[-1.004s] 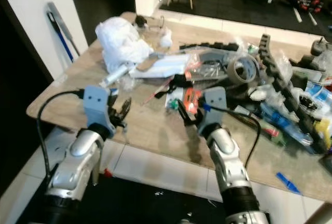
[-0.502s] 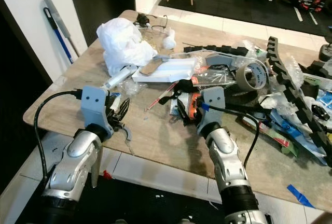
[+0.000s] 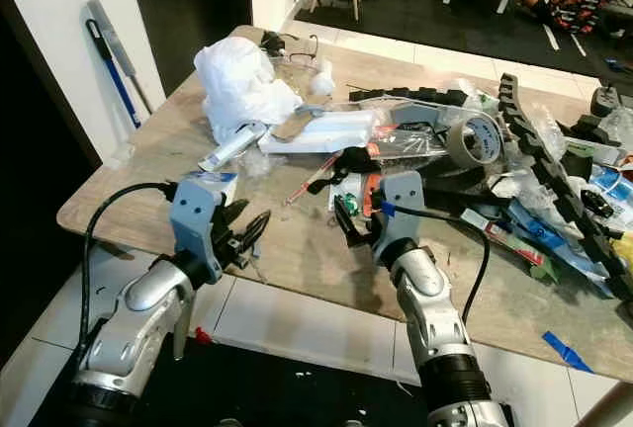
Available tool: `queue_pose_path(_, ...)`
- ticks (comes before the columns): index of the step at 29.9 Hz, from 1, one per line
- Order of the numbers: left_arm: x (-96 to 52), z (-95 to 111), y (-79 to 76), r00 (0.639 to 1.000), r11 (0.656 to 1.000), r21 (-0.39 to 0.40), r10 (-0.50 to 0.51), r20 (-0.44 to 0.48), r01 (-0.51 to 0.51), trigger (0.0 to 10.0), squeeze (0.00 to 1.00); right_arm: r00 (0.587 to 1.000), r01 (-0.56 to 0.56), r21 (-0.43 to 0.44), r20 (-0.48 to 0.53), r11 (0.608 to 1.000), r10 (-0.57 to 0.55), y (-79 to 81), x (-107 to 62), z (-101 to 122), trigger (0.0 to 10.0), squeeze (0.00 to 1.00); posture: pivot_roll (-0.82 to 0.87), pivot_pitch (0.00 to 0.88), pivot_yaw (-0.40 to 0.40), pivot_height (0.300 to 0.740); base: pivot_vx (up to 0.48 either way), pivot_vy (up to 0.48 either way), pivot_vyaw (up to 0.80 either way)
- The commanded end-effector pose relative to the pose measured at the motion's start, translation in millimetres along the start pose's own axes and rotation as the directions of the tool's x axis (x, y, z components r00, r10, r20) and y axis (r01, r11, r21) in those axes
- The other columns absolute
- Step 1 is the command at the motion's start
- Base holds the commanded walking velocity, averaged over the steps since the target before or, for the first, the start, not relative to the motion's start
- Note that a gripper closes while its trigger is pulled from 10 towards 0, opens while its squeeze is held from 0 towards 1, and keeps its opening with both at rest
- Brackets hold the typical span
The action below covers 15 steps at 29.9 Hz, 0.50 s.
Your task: Picking trash to rubbish bin
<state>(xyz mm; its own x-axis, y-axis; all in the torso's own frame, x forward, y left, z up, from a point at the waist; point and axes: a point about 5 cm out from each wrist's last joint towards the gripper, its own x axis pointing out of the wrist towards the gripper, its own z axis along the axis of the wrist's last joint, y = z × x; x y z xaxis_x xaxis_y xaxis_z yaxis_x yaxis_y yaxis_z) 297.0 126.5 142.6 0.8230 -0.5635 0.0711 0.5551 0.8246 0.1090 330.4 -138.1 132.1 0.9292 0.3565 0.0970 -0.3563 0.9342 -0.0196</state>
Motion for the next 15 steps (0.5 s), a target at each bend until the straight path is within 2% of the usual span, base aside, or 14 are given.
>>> queue_pose_path(1, -2.9, -2, -4.8, 0.999, 0.998, 0.026, -0.052, 0.002, 0.052, 10.0, 0.00, 1.000, -0.011, -0.025, -0.018, 1.000, 0.011, -1.9, -0.2, -4, 10.0, 0.00, -0.04, 0.134, -0.060, 0.740, 0.000, 0.000, 0.00)
queue_pose_path(4, -3.2, -2, -5.3, 0.998, 0.997, 0.035, -0.063, 0.003, 0.063, 10.0, 0.00, 1.000, -0.018, -0.028, -0.022, 0.999, 0.017, -1.9, 1.0, -5, 10.0, 0.00, -0.04, 0.135, -0.059, 0.740, 0.000, 0.000, 0.00)
queue_pose_path(7, -3.0, -3, -8.6, 0.993, 0.993, 0.017, -0.120, 0.017, 0.119, 10.0, 0.00, 0.997, -0.068, -0.061, -0.039, 0.996, 0.066, -0.8, 6.4, -6, 10.0, 0.00, -0.05, 0.129, -0.059, 0.740, 0.000, 0.000, 0.00)
queue_pose_path(9, -2.4, -3, -9.8, 0.991, 0.990, 0.041, -0.137, 0.013, 0.136, 10.0, 0.00, 0.994, -0.098, -0.101, -0.067, 0.990, 0.092, -0.5, 9.8, -8, 10.0, 0.00, -0.05, 0.128, -0.060, 0.740, 0.000, 0.000, 0.00)
queue_pose_path(15, 2.7, 3, -14.7, 0.986, 0.982, 0.107, -0.164, 0.041, 0.159, 10.0, 0.00, 0.988, -0.143, -0.105, -0.078, 0.984, 0.135, 1.5, 15.7, -10, 10.0, 0.00, -0.05, 0.122, -0.062, 0.740, 0.000, 0.000, 0.00)
